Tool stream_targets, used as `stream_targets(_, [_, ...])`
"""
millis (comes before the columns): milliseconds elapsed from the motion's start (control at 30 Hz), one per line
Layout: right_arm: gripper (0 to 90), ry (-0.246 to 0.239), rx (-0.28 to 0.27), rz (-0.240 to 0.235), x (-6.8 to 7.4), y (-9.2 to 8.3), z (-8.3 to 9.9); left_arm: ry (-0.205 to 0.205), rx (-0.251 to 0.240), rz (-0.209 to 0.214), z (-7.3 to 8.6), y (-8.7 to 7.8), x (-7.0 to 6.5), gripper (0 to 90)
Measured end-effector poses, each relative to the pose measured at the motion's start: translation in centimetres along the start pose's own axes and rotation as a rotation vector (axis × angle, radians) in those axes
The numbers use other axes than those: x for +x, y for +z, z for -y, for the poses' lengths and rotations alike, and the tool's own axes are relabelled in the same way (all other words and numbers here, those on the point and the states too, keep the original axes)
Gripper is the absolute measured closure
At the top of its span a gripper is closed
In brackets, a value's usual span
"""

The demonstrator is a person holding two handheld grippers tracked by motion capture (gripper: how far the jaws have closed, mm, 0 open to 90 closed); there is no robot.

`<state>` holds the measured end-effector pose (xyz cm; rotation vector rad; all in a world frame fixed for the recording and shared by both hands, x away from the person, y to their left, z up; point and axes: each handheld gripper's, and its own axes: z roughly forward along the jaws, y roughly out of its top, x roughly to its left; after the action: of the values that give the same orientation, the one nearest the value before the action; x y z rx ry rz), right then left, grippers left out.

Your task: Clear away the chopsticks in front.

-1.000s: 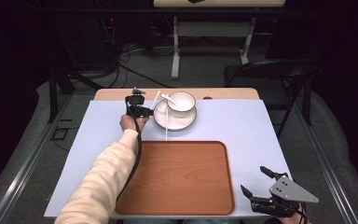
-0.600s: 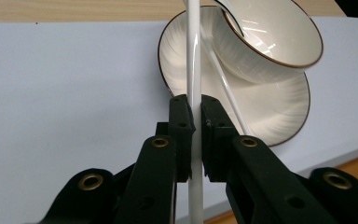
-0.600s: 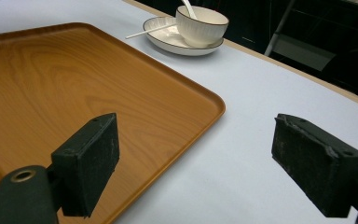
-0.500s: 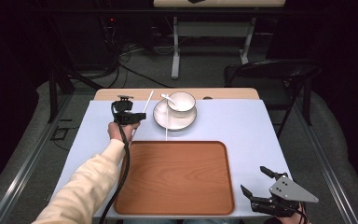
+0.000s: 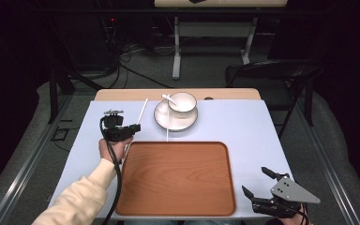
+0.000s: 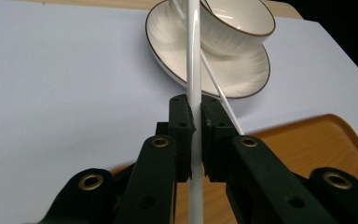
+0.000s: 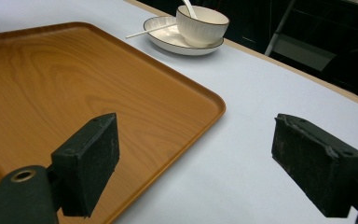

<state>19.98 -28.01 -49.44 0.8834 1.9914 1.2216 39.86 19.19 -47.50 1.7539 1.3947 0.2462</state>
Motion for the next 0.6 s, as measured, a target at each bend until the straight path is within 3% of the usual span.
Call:
stream_targets(300, [14.3, 0.000, 0.001, 0.000, 0.0, 0.0, 0.0, -0.002, 0.006, 0.012, 3.6, -1.1, -0.6, 84.6])
stream_targets(600, [14.3, -0.001, 0.002, -0.001, 0.0, 0.0, 0.0, -0.019, 0.016, -0.012, 6.8, -1.6, -0.7, 84.5])
